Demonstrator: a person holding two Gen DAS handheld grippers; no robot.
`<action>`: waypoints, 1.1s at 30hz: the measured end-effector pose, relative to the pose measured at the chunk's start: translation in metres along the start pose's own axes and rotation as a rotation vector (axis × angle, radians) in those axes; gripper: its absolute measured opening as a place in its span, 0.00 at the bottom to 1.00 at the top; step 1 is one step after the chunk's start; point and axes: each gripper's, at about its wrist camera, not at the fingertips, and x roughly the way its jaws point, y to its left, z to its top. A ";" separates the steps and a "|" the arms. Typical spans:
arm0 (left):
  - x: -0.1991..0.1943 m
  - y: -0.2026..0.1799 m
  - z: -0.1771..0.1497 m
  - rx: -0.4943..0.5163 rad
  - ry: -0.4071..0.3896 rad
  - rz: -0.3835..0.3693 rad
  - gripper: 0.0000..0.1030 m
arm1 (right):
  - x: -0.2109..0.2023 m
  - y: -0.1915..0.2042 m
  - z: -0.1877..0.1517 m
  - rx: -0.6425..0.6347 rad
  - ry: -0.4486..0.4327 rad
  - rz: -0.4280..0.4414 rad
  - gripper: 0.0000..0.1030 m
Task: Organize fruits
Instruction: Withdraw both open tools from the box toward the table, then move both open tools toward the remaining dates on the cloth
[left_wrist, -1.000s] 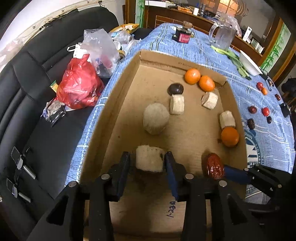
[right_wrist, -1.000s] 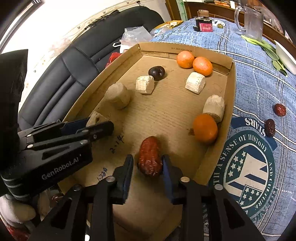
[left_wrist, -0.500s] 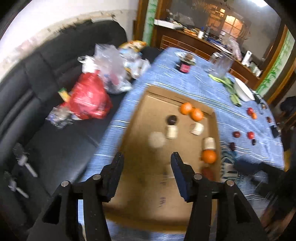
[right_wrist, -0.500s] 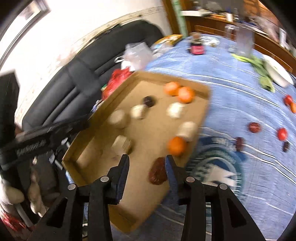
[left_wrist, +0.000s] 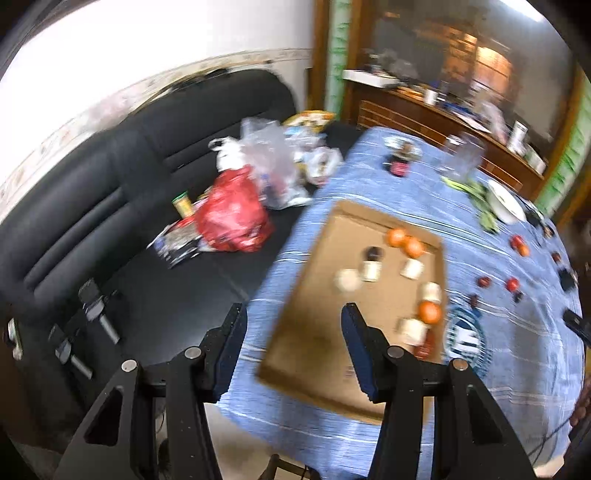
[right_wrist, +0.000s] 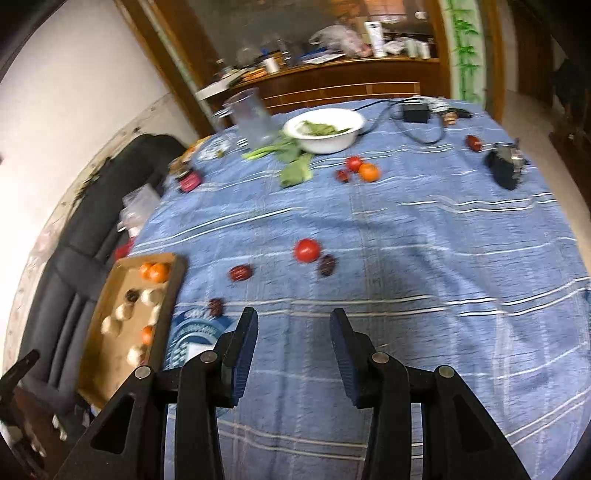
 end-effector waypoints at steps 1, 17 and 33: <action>-0.004 -0.010 0.000 0.020 -0.007 -0.006 0.51 | 0.002 0.008 -0.002 -0.010 0.000 0.016 0.43; 0.007 -0.001 -0.033 -0.071 0.072 0.159 0.56 | 0.042 0.149 -0.030 -0.325 0.178 0.373 0.47; 0.035 -0.109 -0.080 0.000 0.165 -0.119 0.56 | 0.065 -0.040 -0.033 0.165 0.228 0.109 0.47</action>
